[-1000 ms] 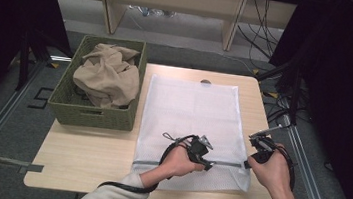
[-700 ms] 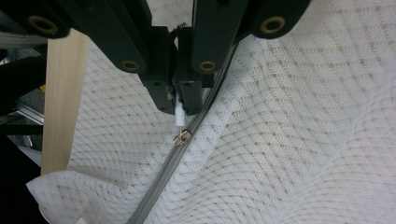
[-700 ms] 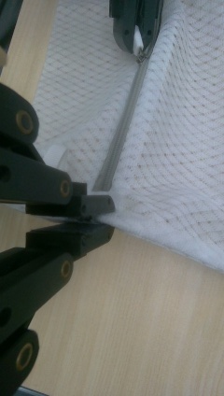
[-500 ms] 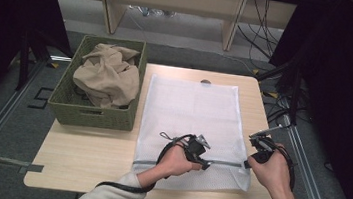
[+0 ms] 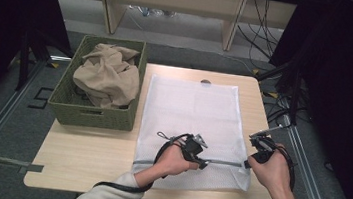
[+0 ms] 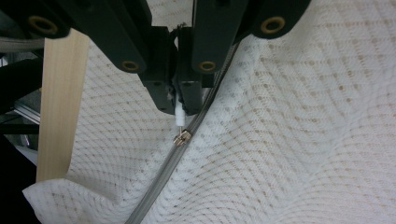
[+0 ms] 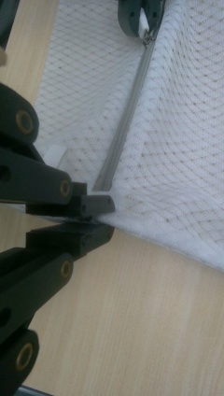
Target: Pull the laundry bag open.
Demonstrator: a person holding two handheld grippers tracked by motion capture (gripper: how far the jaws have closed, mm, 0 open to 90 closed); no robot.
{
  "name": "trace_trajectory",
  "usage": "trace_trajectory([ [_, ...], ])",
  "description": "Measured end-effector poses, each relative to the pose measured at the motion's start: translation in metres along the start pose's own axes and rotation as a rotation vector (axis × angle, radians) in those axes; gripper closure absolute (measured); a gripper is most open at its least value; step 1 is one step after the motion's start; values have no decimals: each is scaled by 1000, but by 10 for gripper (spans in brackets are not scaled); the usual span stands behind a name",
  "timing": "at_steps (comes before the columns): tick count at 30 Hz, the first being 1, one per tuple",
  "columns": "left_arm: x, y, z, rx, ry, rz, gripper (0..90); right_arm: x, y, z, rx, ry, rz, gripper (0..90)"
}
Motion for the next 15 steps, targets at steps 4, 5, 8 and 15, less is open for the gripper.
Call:
trace_trajectory([
  [4,1,-1,2,-4,2,1,869,0,0,0,-1,-2,0,864],
  [5,1,-1,2,1,1,1,868,0,0,0,1,-5,-1,864],
  [8,2,-2,3,0,3,1,868,0,0,0,-1,-3,-4,864],
  [15,4,-5,5,-2,10,9,868,0,0,-1,0,-5,-3,864],
])
Point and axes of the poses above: each handheld gripper's, and its own axes: x roughly backward along the jaws, y roughly out of its top, z roughly to its left, the point moved 10 cm from there along -x, roughly forward along the jaws, and after that the axes turned 12 degrees about y, right-handed, at the moved point
